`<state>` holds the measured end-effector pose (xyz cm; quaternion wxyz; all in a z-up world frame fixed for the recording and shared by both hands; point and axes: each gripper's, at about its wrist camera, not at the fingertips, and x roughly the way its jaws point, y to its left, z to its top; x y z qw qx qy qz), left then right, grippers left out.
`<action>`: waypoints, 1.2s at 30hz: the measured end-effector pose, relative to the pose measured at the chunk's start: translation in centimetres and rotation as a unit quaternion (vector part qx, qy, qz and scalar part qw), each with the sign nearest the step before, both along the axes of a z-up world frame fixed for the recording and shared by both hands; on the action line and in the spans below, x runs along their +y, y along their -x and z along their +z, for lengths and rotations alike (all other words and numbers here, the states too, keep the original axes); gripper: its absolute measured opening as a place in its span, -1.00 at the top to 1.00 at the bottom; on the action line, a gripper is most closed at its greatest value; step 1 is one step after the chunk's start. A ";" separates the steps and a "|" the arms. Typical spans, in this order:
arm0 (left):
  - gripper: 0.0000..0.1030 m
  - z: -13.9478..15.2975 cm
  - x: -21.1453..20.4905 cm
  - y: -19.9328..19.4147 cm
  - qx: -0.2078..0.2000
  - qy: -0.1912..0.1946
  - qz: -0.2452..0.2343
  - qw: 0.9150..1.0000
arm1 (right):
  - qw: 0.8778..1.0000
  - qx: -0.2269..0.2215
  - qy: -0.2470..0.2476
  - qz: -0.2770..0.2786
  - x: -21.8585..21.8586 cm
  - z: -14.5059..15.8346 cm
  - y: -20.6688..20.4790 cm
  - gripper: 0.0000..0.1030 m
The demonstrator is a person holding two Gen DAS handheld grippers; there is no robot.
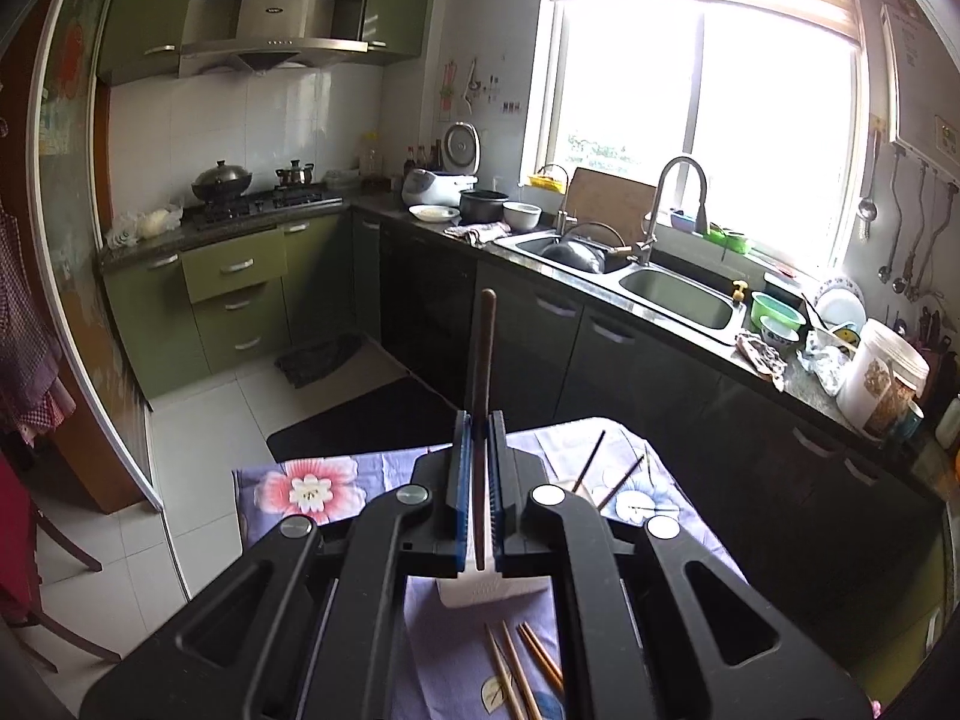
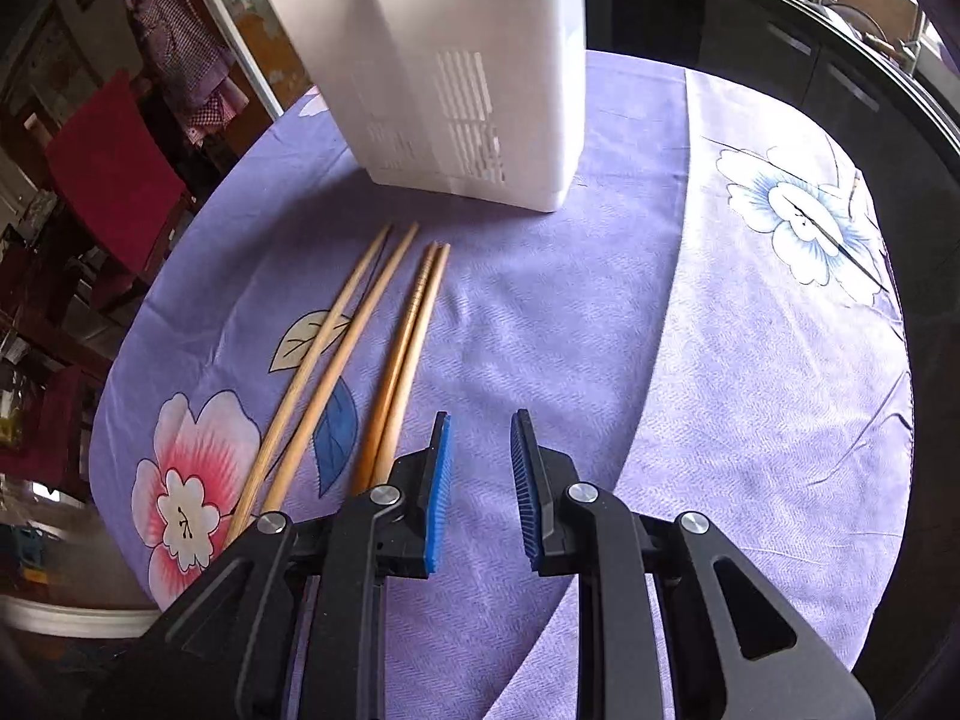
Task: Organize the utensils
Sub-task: 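Lower the right tool to the chopsticks and grasp one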
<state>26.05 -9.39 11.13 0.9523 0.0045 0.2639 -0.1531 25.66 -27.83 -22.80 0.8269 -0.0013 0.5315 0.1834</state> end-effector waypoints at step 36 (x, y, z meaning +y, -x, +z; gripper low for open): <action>0.90 -9.0 -1.4 -6.9 0.082 -0.051 0.013 0.995 | 1.000 0.019 0.012 -0.006 6.3 -1.6 -5.1 0.62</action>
